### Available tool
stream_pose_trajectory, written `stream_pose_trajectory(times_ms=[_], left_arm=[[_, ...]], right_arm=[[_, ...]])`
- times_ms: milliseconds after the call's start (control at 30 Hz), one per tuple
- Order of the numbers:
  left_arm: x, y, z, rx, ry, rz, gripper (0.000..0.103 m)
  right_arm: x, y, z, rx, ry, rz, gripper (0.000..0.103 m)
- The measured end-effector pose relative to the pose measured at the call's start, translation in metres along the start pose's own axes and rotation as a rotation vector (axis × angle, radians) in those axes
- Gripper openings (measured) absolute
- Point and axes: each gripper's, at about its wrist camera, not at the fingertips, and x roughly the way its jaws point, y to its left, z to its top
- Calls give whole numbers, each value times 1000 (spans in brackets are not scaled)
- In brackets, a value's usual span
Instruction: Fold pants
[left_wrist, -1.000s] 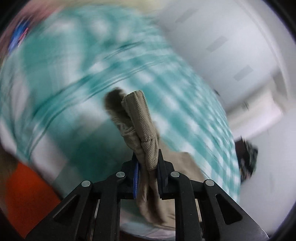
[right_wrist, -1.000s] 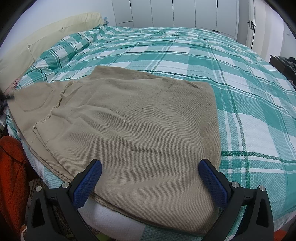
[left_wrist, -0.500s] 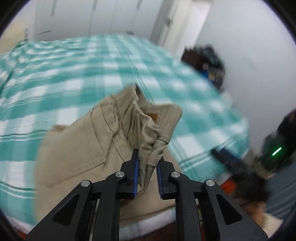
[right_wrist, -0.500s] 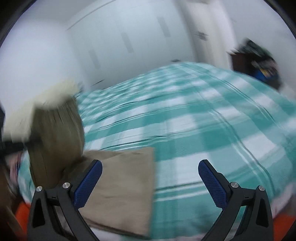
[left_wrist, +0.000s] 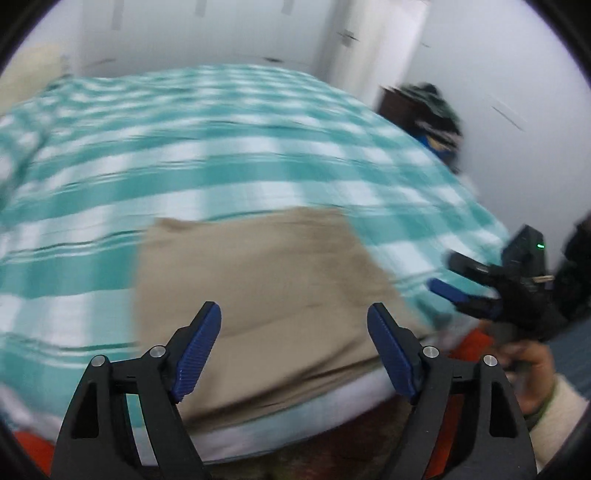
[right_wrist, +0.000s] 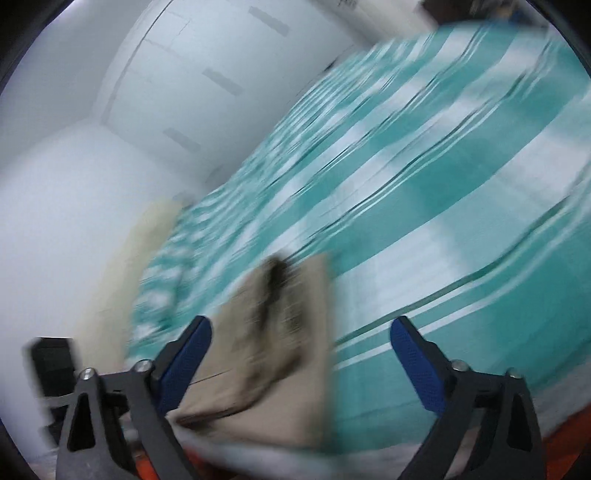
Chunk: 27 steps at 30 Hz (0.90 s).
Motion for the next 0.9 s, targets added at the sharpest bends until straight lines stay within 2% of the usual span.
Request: stream_pose_trajectory(times_ms=[33,67,100,167,233,333,433,467,533,567,667,800,900], left_arm=[[-4,16,-7,-10,-9,45,84],[-5,30,-15,-17,-11,85,84],[-3,47,-25,-31,-2,135,84],[2,67,-41,-68,13,179,84],[8,79,-53,-108,24,189,83],[5,83,-62,-112,19,150,83],[-5,75,-67,-28,3,67,85],[-1,74,-66,0,12,64,88],[5,69,-73,58,43,91,88],[11,68,-77,74,59,110,88],[23,68,-75,58,77,155,87],[27,67,-71,41,72,181,85],[36,65,-78,68,114,200,83]], right_arm=[[9,5,-4,26,61,60,85],[20,12,-9,47,127,104,78],[27,18,-14,48,163,119,72],[41,31,-22,33,230,107,67],[55,42,-26,6,262,52,61],[66,50,-23,8,269,-3,54],[70,55,-21,19,285,-55,52],[74,55,-19,20,292,-75,50],[76,54,-18,23,297,-107,46],[78,54,-17,20,299,-133,40],[84,56,-17,-53,288,-230,10],[71,66,-11,-97,242,-201,6],[57,71,-3,-117,200,-159,5]])
